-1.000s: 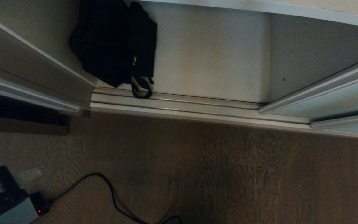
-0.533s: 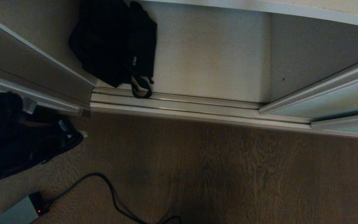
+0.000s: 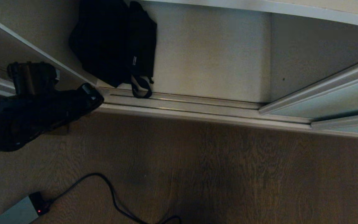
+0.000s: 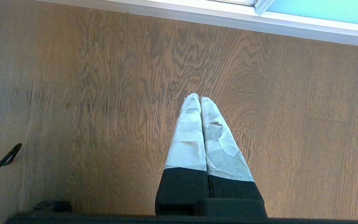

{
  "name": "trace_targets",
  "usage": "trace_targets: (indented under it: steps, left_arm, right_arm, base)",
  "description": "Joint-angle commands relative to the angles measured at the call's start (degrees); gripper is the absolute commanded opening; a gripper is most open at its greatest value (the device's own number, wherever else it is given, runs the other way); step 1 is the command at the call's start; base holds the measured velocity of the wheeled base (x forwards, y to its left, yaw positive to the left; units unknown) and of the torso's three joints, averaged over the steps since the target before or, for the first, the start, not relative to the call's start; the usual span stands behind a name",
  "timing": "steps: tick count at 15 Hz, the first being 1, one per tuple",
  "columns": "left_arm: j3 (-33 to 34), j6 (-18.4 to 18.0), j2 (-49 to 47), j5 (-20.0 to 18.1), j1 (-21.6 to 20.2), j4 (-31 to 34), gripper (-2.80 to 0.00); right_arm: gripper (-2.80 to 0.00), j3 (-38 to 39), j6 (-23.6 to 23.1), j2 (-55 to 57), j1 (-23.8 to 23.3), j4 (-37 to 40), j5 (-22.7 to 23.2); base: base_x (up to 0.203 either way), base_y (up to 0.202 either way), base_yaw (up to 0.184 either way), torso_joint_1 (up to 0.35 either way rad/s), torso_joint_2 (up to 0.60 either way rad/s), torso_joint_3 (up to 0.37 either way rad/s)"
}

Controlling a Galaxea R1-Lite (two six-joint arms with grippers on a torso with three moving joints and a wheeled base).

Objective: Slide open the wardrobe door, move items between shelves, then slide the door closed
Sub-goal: Place the basket on the higher shelf

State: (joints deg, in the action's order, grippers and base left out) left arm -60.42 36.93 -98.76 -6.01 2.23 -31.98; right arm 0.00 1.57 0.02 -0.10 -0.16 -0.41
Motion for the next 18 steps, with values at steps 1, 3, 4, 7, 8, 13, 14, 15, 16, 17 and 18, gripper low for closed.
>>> trace_targets:
  steps: [1,3,4,7,8,13,14,15,16,17,18]
  left_arm:
    - [-3.28,0.2,-3.49,0.1,0.74,-4.4,0.0]
    - [-6.19,0.17,-4.32,0.92,0.92,-5.79,0.0]
    - [-7.55,0.11,-5.36,1.32,0.87,-6.78,0.0]
    - [-11.38,-0.69,-9.23,1.52,0.9,-10.91,0.0]
    - [-12.48,-2.31,-10.14,1.53,0.86,-11.32,0.0]
    - [-18.09,-13.8,-17.59,1.75,0.85,-17.53,0.0]
    - [-18.17,-15.66,-17.77,2.02,0.85,-17.98,0.0]
    - [-18.43,-17.04,-18.09,2.33,0.85,-18.23,0.0]
    - [-19.55,-19.1,-19.24,2.46,0.82,-18.43,0.0]
    - [-21.65,-20.82,-20.57,2.67,0.72,-19.03,0.0]
    - [-23.72,-21.59,-21.94,2.82,0.64,-19.75,0.0]
  right_arm:
    - [-2.8,0.09,0.01,-0.02,0.01,-0.02,-0.02]
    - [-2.8,0.09,0.01,-0.02,0.01,-0.02,-0.02]
    - [-2.8,0.0,0.01,-0.02,0.01,-0.02,-0.02]
    - [-2.8,0.09,-0.04,-0.02,0.01,-0.02,0.0]
    - [-2.8,0.09,0.01,-0.02,0.01,-0.02,-0.02]
    - [-2.8,0.09,0.01,-0.02,0.01,-0.02,-0.02]
    - [-2.8,0.09,0.01,-0.02,0.01,-0.02,-0.02]
    - [-2.8,0.09,0.01,-0.02,0.01,-0.02,-0.02]
    - [-2.8,0.09,0.01,-0.02,0.01,-0.02,0.01]
    - [-2.8,0.09,0.01,-0.02,0.01,-0.02,-0.02]
    - [-2.8,0.09,0.01,-0.02,0.01,-0.02,0.04]
  base:
    - [0.0,0.0,0.0,0.0,0.0,0.0]
    - [0.0,0.0,0.0,0.0,0.0,0.0]
    - [0.0,0.0,0.0,0.0,0.0,0.0]
    - [0.0,0.0,0.0,0.0,0.0,0.0]
    - [0.0,0.0,0.0,0.0,0.0,0.0]
    - [0.0,0.0,0.0,0.0,0.0,0.0]
    - [0.0,0.0,0.0,0.0,0.0,0.0]
    - [0.0,0.0,0.0,0.0,0.0,0.0]
    - [0.0,0.0,0.0,0.0,0.0,0.0]
    - [0.0,0.0,0.0,0.0,0.0,0.0]
    - [0.0,0.0,0.0,0.0,0.0,0.0]
